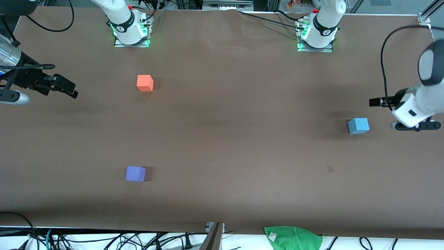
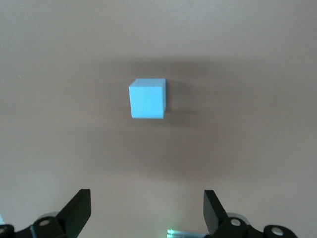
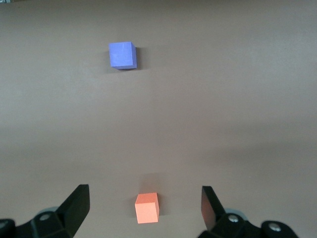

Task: Place blue block between orange and purple blocks
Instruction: 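Lower the left gripper over the light blue cube and close it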

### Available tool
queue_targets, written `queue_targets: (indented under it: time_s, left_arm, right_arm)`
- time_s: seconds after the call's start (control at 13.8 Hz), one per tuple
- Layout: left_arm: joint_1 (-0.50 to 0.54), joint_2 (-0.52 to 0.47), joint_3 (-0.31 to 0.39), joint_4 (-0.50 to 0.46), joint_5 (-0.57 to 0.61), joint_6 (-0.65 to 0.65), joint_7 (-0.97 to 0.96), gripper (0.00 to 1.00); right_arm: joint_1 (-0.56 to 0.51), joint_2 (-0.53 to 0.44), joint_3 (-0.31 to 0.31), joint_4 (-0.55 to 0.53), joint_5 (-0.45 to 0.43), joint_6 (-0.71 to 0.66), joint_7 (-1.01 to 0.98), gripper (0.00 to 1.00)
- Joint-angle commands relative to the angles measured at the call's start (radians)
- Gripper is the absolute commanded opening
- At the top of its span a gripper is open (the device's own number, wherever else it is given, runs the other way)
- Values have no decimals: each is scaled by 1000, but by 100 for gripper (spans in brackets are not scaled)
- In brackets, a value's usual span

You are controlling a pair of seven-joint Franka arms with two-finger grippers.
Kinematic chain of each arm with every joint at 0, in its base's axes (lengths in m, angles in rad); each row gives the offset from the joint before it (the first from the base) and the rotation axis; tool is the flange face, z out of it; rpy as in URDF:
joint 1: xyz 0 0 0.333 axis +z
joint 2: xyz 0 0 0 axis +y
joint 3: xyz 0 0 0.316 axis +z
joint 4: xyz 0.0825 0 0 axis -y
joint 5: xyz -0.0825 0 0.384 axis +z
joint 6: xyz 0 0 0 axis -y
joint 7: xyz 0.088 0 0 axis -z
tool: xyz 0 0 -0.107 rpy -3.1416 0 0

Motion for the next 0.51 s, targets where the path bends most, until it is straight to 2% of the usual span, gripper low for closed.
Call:
queue_targets:
  time_s: [0.0,0.15,0.29,0.44]
  left_arm:
    - [56,115,-8,-1,10,109,54,100]
    - [93,149,-7,-49,10,198,110,100]
    - [105,139,-11,-157,10,316,114,100]
    - [110,139,-15,-215,9,418,114,100]
  right_arm:
    - [-8,4,3,19,7,-6,-12,99]
    - [-8,4,3,19,7,-6,-12,99]
    - [-8,4,3,19,7,-6,-12,99]
    - [-8,4,3,19,7,-6,-12,99]
